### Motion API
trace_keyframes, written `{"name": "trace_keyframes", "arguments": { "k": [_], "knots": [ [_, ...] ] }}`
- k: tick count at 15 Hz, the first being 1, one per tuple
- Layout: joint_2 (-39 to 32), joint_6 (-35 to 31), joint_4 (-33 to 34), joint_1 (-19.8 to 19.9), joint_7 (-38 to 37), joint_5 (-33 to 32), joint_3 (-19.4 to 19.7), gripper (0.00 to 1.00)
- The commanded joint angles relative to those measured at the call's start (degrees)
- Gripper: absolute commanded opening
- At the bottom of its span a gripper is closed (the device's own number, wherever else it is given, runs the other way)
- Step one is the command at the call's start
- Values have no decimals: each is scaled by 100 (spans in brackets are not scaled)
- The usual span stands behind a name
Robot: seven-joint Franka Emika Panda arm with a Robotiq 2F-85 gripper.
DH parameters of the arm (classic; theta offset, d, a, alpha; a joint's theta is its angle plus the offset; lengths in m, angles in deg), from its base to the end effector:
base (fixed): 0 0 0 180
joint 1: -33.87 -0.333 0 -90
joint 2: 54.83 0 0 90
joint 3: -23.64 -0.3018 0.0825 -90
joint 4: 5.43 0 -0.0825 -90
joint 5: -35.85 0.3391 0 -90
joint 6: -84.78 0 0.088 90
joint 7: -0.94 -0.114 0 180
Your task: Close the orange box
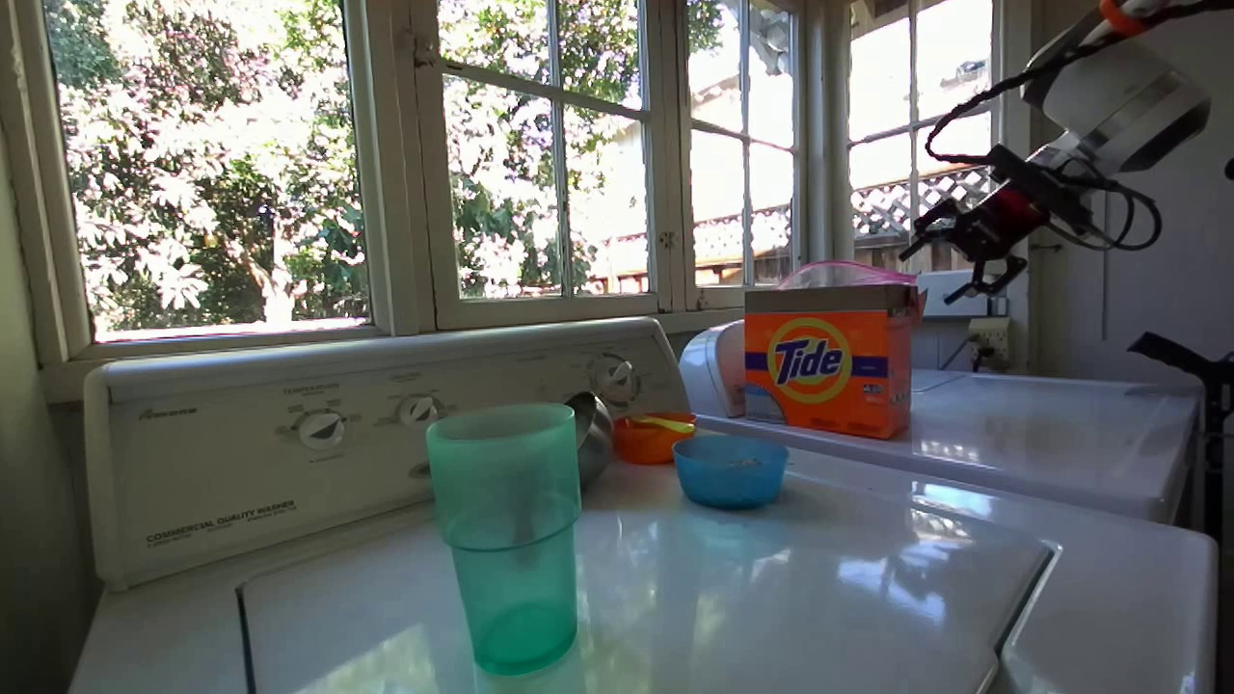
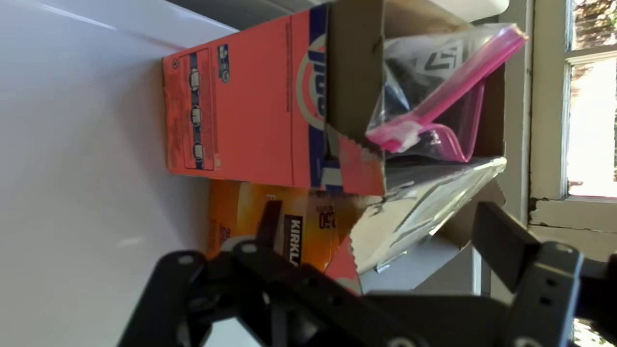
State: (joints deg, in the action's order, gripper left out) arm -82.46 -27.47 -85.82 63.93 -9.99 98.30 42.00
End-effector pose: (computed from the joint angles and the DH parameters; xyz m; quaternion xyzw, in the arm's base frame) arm 0.5205 -0.4245 0.4686 -0.6972 0.5751 -0.1802 0.3883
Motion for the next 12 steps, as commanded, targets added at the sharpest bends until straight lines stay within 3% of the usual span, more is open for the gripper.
{"name": "trace_keyframes", "arguments": {
  "k": [1,12],
  "knots": [
    [-201,-130,234,111,-313,251,-116,100],
    [-1125,-1276,1153,-4,-2257,194,-184,100]
  ]
}}
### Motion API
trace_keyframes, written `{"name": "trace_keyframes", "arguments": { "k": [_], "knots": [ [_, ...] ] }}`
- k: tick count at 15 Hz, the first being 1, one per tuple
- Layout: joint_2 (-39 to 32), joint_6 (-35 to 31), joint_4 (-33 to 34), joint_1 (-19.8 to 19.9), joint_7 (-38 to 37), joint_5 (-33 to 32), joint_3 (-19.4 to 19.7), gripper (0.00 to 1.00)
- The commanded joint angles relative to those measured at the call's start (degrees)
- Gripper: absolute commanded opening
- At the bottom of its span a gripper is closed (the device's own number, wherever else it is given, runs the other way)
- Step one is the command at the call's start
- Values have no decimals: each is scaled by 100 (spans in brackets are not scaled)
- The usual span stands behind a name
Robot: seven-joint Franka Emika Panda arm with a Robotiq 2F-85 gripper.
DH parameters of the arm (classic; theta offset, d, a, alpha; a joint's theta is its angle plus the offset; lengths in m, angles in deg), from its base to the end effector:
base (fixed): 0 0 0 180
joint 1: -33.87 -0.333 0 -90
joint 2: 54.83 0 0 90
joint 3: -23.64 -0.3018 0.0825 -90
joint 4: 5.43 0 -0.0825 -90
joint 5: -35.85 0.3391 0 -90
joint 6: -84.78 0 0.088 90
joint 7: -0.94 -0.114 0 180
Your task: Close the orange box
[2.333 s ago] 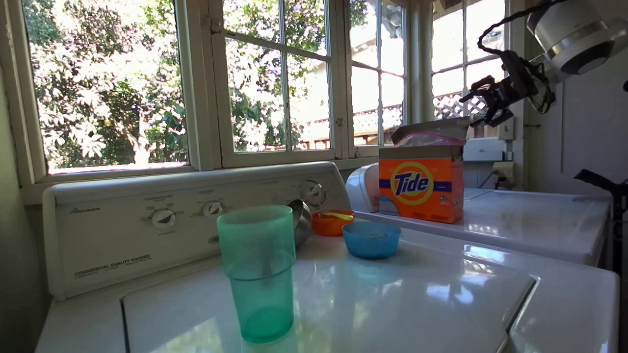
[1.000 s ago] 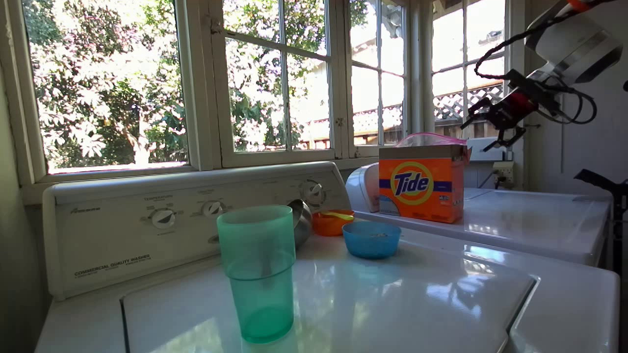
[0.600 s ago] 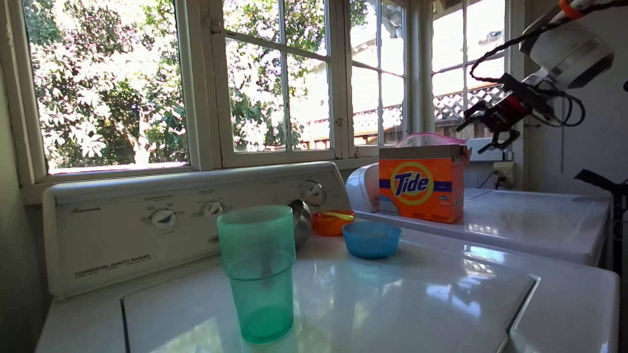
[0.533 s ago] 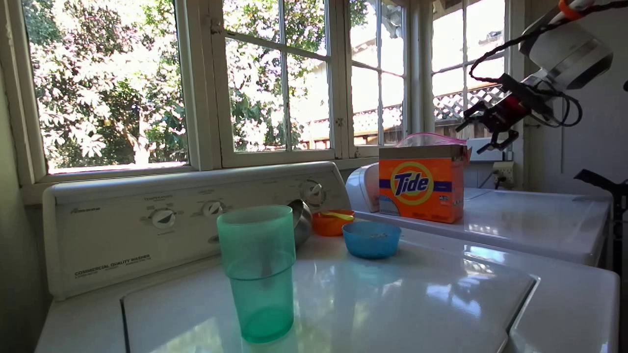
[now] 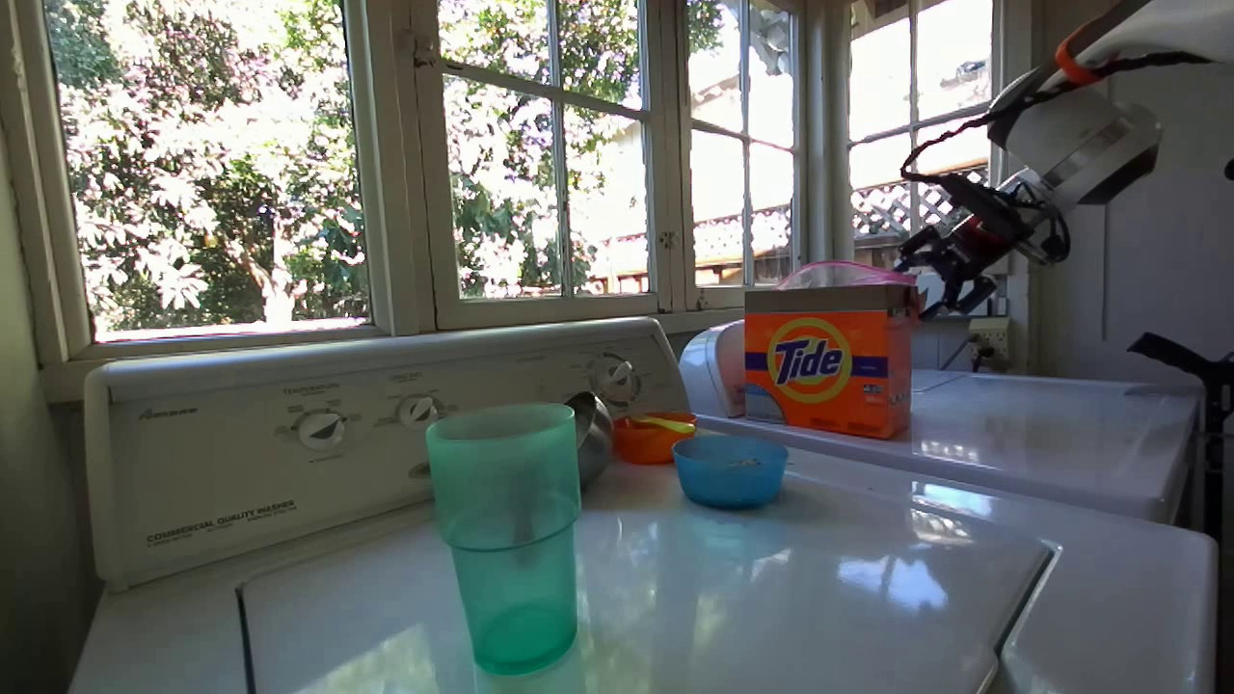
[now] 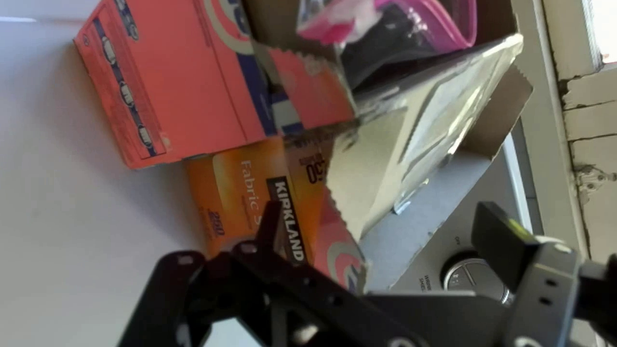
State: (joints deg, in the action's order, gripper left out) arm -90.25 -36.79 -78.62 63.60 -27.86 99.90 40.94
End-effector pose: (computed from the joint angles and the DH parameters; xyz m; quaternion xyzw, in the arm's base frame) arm 0.5551 -0.4442 0.4426 -0.5839 0.6908 -0.1762 0.3882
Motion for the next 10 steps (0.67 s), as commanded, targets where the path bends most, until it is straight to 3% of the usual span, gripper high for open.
{"name": "trace_keyframes", "arguments": {
  "k": [1,6,10],
  "knots": [
    [-408,-506,502,34,-569,76,-123,100],
    [-541,-1134,777,171,-667,352,-369,100],
    [-324,-1087,652,337,-121,803,-559,100]
  ]
}}
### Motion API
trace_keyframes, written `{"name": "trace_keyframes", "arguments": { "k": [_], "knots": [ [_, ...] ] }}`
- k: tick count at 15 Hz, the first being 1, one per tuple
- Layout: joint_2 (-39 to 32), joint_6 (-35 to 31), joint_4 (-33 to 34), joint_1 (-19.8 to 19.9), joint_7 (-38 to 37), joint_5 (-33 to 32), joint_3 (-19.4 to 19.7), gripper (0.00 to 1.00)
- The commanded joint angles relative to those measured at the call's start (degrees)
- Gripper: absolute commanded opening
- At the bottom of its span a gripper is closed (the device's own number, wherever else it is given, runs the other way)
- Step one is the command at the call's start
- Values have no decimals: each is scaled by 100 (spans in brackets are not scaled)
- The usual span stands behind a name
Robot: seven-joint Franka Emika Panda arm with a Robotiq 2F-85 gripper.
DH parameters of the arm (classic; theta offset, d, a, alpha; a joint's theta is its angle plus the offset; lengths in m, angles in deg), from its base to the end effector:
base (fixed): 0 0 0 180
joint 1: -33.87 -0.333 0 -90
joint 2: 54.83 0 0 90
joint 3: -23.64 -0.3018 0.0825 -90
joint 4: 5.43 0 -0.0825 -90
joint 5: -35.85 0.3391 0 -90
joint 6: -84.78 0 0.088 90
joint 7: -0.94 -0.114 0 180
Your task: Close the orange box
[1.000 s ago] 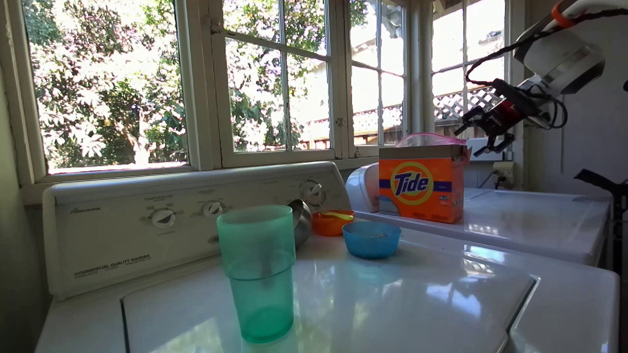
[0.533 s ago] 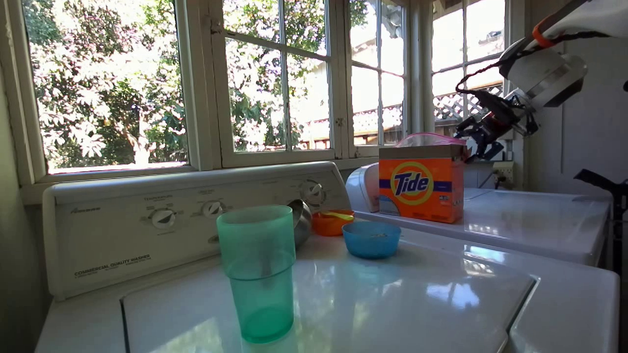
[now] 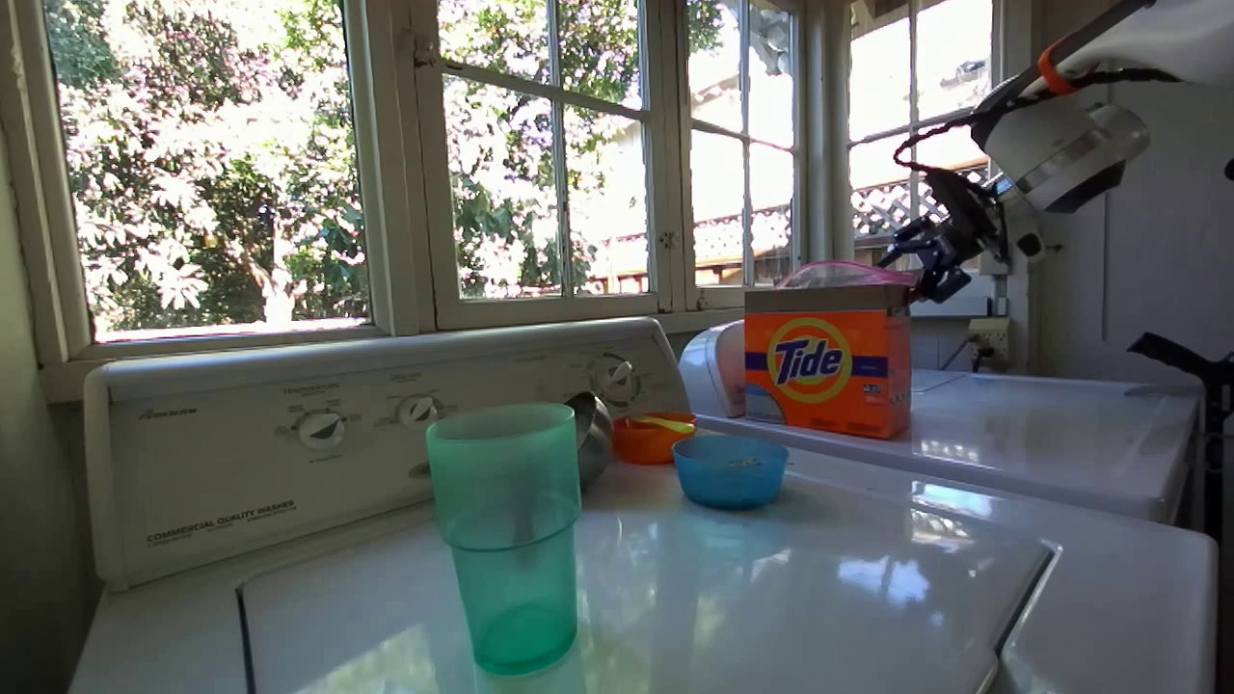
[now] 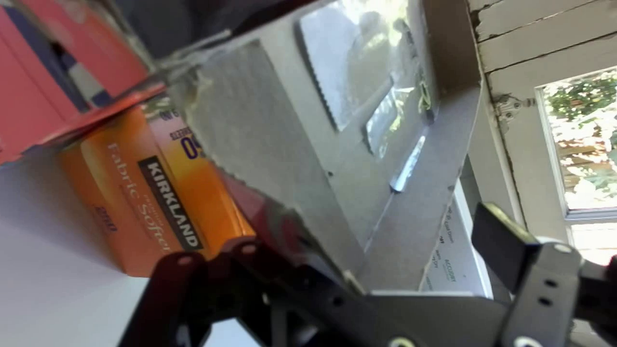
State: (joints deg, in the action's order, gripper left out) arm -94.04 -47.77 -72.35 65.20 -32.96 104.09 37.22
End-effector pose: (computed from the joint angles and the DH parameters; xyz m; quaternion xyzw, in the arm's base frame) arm 0.5750 -0.4605 0.4570 -0.5044 0.7177 -0.2440 0.4136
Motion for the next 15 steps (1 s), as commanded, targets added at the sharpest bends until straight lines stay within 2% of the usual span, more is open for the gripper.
{"name": "trace_keyframes", "arguments": {
  "k": [1,4,6,12,15],
  "knots": [
    [129,85,-29,252,607,525,-250,100],
    [454,334,-324,503,1533,1050,-448,100],
    [638,795,-476,659,1941,1151,-502,100],
    [952,2530,-703,937,2318,769,-396,100],
    [905,2822,-612,971,2645,929,-445,100]
  ]
}}
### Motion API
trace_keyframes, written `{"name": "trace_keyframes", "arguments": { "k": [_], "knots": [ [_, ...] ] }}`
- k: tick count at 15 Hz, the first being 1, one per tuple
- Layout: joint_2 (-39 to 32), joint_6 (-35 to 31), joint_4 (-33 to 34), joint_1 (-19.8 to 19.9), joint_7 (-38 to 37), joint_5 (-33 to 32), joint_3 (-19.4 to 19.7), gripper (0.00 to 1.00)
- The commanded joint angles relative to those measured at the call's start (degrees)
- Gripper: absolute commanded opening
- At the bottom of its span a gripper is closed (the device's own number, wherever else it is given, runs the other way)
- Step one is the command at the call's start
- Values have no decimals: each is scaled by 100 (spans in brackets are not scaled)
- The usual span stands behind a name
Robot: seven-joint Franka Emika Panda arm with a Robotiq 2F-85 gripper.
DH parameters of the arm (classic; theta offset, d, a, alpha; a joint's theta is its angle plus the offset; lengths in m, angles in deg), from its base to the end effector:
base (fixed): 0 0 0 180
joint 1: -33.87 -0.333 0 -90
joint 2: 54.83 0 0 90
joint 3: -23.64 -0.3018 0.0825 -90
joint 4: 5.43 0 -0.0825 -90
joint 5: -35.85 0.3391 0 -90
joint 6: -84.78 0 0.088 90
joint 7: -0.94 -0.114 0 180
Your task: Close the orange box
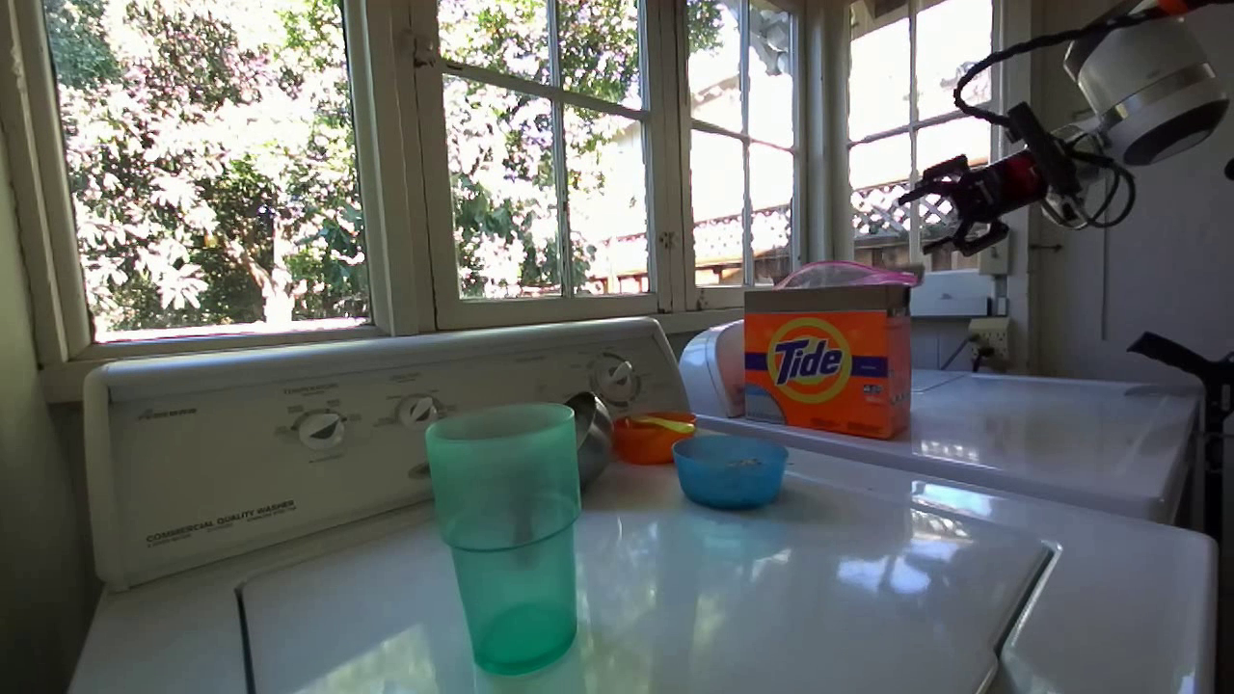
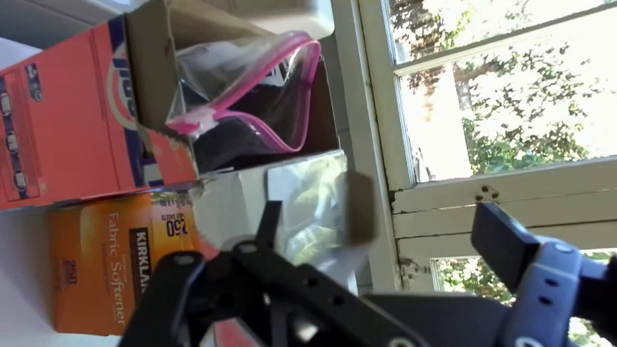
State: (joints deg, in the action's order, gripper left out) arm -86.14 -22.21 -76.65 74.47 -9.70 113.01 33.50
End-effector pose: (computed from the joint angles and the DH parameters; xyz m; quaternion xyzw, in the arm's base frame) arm 0.5228 -0.4542 0.5079 -0.6228 0.5363 -0.2246 0.5234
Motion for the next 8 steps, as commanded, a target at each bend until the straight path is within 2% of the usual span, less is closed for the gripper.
{"name": "trace_keyframes", "arguments": {
  "k": [1,2,4,8],
  "knots": [
    [64,363,-96,-17,359,79,-6,100],
    [59,319,-78,-122,201,-73,49,100],
    [88,-175,-142,-435,-206,-550,280,100],
    [-267,-724,137,-756,-1119,-1361,532,100]
  ]
}}
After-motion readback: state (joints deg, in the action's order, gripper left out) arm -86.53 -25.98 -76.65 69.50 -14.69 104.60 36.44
